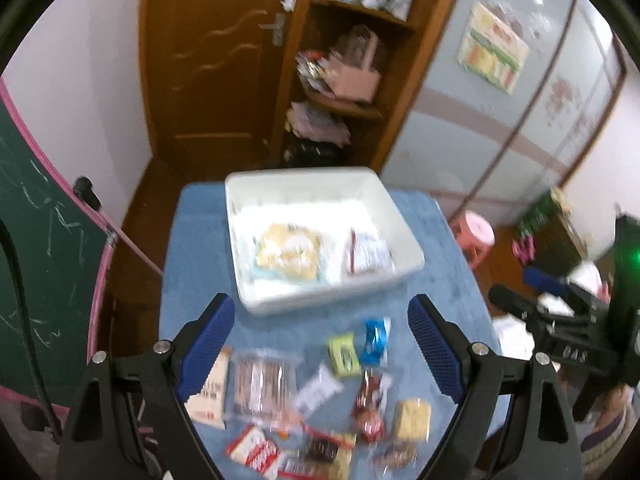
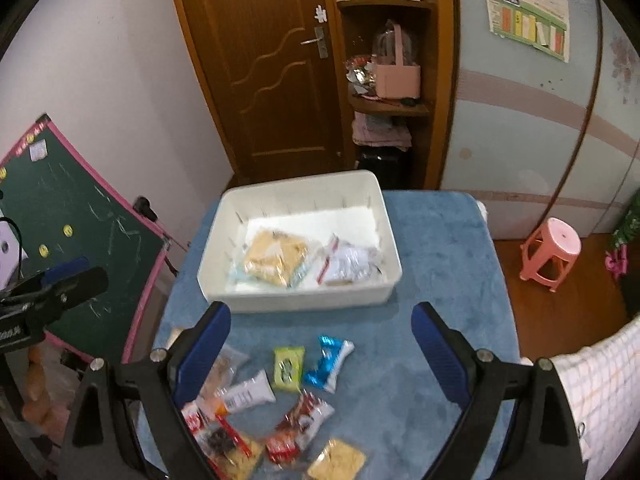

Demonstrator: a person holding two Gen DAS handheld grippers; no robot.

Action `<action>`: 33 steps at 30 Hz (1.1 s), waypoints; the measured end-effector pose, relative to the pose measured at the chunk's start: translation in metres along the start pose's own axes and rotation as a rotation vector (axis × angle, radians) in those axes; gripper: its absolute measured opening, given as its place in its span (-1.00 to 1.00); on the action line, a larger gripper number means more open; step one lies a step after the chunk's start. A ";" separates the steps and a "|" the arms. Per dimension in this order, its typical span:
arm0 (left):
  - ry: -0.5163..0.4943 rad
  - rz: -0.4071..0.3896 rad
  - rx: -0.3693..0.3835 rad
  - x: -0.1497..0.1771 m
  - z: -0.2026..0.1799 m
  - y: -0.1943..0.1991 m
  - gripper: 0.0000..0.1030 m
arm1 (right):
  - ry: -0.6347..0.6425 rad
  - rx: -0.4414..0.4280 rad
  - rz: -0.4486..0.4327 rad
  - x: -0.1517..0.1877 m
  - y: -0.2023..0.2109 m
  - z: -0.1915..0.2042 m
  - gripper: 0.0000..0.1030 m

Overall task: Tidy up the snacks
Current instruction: 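Withdraw both tools from the bin back over the snacks, then grasp the dark-chocolate pack with the left tool while the right tool grasps the clear puffed-snack bag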

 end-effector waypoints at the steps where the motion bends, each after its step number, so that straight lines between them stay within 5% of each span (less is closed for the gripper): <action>1: -0.019 0.022 -0.005 0.013 0.001 -0.003 0.70 | 0.003 0.011 0.005 0.007 0.001 0.002 0.80; 15: -0.056 0.356 -0.051 0.161 0.036 -0.087 0.70 | -0.170 0.006 0.285 0.150 -0.049 0.010 0.67; 23: -0.092 0.409 -0.104 0.195 0.025 -0.124 0.70 | -0.233 0.001 0.386 0.200 -0.077 0.016 0.65; 33: -0.095 0.438 -0.178 0.209 0.019 -0.158 0.70 | -0.291 0.025 0.455 0.214 -0.111 0.012 0.65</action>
Point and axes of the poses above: each gripper's, at about its wrist camera, not at the fingertips, and y roughly against the way its jaws point, z to its left, x to its underside, the point moved 3 cm from there along -y, roughly the way its jaws point, and after that the axes turned 11 degrees about y, right-handed, at the moved point
